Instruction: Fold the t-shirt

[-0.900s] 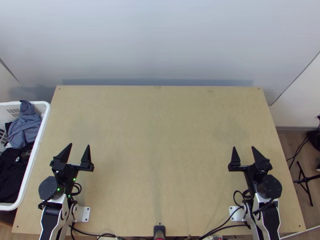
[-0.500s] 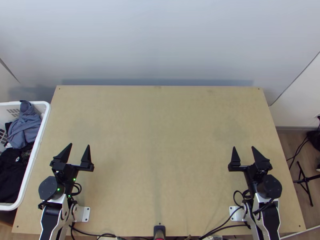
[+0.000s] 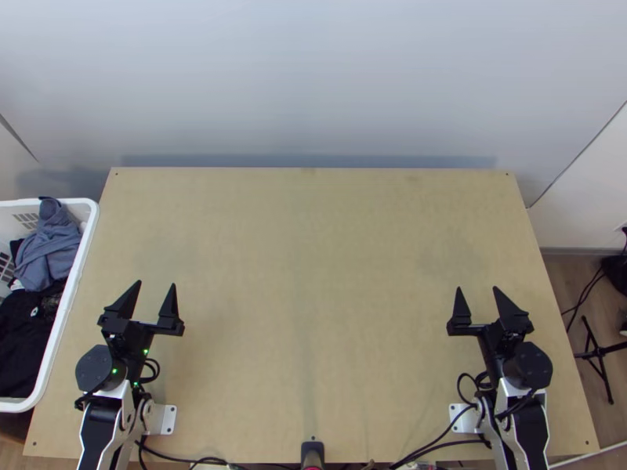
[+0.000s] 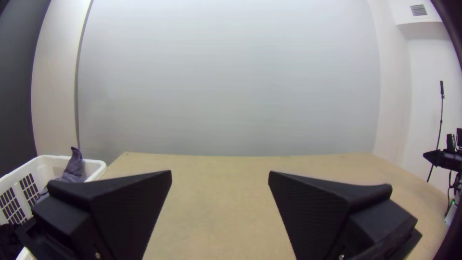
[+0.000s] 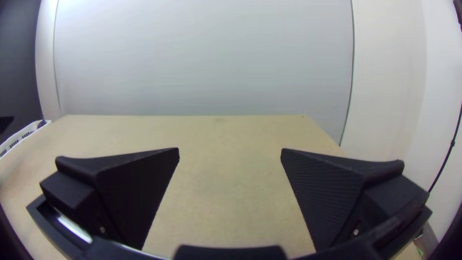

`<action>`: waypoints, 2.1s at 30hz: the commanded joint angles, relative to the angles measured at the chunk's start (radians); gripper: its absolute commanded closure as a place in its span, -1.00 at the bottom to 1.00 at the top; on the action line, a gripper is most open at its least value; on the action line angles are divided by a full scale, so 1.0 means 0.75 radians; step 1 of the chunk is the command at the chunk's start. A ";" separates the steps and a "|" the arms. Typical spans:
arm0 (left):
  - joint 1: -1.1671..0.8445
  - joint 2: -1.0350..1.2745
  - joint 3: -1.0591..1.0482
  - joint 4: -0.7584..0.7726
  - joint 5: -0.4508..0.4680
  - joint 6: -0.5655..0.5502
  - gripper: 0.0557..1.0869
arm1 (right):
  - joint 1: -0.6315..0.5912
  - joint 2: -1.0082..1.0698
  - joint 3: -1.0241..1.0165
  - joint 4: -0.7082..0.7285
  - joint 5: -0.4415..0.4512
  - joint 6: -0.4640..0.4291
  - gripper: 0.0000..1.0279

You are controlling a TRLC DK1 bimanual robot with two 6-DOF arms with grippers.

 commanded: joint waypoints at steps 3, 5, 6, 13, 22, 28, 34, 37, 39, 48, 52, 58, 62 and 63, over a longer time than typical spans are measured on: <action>0.000 0.000 0.001 0.000 0.001 -0.001 -0.90 | 0.000 0.001 0.000 0.000 0.000 0.000 -0.91; 0.000 0.000 0.001 0.000 0.001 -0.001 -0.90 | 0.000 0.001 0.000 0.000 0.000 0.000 -0.91; 0.000 0.000 0.001 0.000 0.001 -0.001 -0.90 | 0.000 0.001 0.000 0.000 0.000 0.000 -0.91; 0.000 0.000 -0.001 0.002 0.001 0.001 -0.90 | 0.000 0.001 0.000 0.000 0.000 0.000 -0.91; 0.000 0.000 0.001 0.000 0.001 0.001 -0.90 | 0.000 -0.001 0.000 0.000 0.000 0.000 -0.91; 0.000 0.000 0.001 0.002 0.001 -0.001 -0.90 | 0.000 -0.001 0.000 0.000 0.000 0.000 -0.91; -0.012 0.000 0.001 0.002 0.001 -0.038 -0.90 | 0.000 -0.001 0.000 0.000 0.000 0.000 -0.91; -0.014 0.000 -0.001 0.002 0.001 -0.038 -0.90 | 0.000 -0.001 0.000 0.000 0.000 0.000 -0.91; -0.010 0.000 0.001 0.002 0.001 -0.044 -0.90 | 0.000 0.001 0.000 0.000 0.000 0.000 -0.91; -0.004 -0.002 -0.001 0.002 -0.001 -0.240 -0.90 | 0.023 -0.001 0.000 0.000 -0.002 0.008 -0.91; 0.010 -0.004 -0.001 0.008 -0.001 -0.207 -0.90 | 0.041 -0.001 0.000 0.002 0.000 0.010 -0.91; 0.088 0.002 -0.001 0.006 -0.015 -0.193 -0.90 | 0.002 -0.003 0.002 0.012 0.002 -0.004 -0.91; 0.166 0.000 -0.001 0.002 -0.011 -0.191 -0.90 | -0.039 -0.001 0.000 0.006 0.000 0.010 -0.91; 0.172 -0.006 -0.001 0.014 -0.011 -0.189 -0.90 | -0.039 -0.001 0.000 0.006 0.002 0.010 -0.91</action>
